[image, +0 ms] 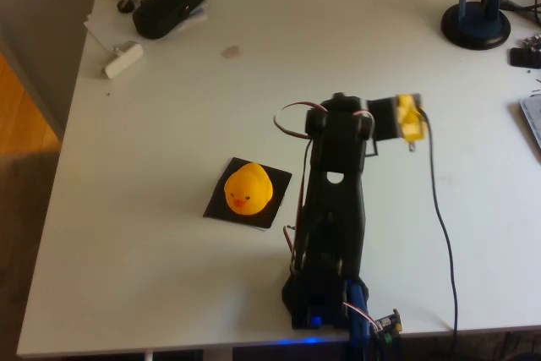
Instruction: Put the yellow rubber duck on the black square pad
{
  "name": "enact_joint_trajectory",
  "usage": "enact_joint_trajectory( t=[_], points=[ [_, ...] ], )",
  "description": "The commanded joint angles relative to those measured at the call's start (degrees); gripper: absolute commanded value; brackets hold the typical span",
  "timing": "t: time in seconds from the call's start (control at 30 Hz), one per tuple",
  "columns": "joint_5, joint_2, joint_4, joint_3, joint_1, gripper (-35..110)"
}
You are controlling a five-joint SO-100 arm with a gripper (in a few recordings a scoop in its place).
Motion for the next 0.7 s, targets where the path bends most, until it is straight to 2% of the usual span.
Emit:
enact_joint_trajectory(
  t=[0.0,0.13,0.27,0.43,0.67],
  points=[
    [0.44,4.75,0.44,-0.79,5.71,27],
    [10.37,7.47,0.26,0.53,9.4,25],
    [16.96,11.43,0.09,2.72,9.32,16],
    [17.4,18.81,-6.68,8.96,9.32,7],
    [17.14,26.46,-16.35,26.46,9.32,5]
  ],
)
